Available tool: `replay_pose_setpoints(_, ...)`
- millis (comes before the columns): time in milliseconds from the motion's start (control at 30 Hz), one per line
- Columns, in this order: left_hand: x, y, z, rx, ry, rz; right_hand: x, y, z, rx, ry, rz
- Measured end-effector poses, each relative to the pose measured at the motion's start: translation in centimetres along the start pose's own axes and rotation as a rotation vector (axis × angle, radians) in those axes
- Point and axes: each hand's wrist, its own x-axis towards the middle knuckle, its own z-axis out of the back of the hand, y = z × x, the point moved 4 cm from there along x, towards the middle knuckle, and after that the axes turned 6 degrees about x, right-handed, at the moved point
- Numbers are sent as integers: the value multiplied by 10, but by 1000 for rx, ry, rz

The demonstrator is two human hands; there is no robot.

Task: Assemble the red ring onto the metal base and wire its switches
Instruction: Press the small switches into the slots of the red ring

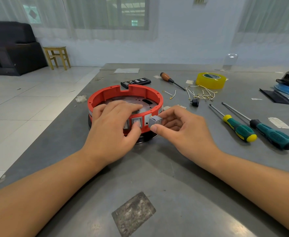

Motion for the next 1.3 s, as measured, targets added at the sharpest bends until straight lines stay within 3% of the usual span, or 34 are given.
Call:
replay_pose_setpoints(667,3,0,-2,-14,53,39,19,5,-12,-129,25,22)
replay_pose_setpoints(967,4,6,2,-175,7,4,16,7,-11,-392,123,156)
replay_pose_setpoints(1167,5,7,7,-247,44,-4,7,19,-14,-672,69,246)
replay_pose_setpoints(1300,6,9,7,-255,72,-12,9,20,-11,-661,134,262)
